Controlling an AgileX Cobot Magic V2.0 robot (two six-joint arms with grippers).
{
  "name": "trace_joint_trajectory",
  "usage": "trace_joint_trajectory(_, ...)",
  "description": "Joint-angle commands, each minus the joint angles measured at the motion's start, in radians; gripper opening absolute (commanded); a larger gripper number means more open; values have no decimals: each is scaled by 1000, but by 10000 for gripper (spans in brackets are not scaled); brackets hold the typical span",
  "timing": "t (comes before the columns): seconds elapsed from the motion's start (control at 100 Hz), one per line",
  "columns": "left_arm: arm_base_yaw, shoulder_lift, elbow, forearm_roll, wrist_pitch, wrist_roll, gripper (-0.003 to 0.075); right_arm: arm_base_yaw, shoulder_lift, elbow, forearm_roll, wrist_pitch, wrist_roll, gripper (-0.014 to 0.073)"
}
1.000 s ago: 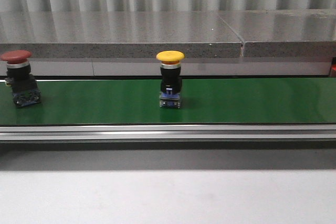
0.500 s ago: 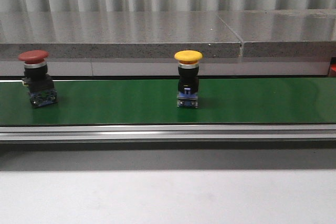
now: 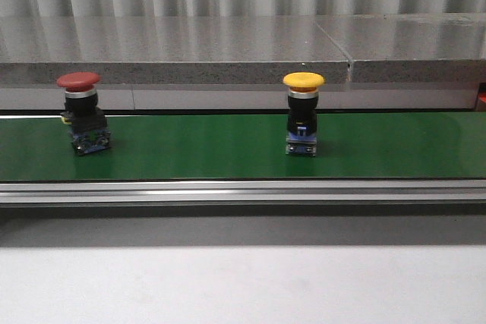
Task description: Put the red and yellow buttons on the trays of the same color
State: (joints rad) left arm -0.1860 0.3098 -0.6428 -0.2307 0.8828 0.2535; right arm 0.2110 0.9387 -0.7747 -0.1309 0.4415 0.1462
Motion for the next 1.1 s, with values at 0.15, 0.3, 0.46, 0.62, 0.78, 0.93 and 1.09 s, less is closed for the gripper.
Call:
trace_joint_trajectory(0.15, -6, 10, -25, -19, -64, -2, -20, 94, 157, -205, 107, 162, -6, 306)
trace_joint_trajectory(0.3, -6, 10, -25, -19, -64, -2, -20, 123, 246, -295, 112, 281, -19, 593)
trace_joint_trajectory(0.46, -6, 10, -25, -19, -64, -2, -20, 130, 350, -399, 156, 434, -90, 624)
trace_joint_trajectory(0.62, -6, 10, -25, -19, -64, -2, -20, 130, 462, -494, 203, 565, -191, 624)
trace_joint_trajectory(0.78, -6, 10, -25, -19, -64, -2, -20, 130, 549, -552, 231, 580, -236, 624)
trace_joint_trajectory(0.93, -6, 10, -25, -19, -64, -2, -20, 130, 615, -593, 229, 551, -244, 624)
trace_joint_trajectory(1.09, -6, 10, -25, -19, -64, -2, -20, 125, 664, -599, 194, 497, -244, 620)
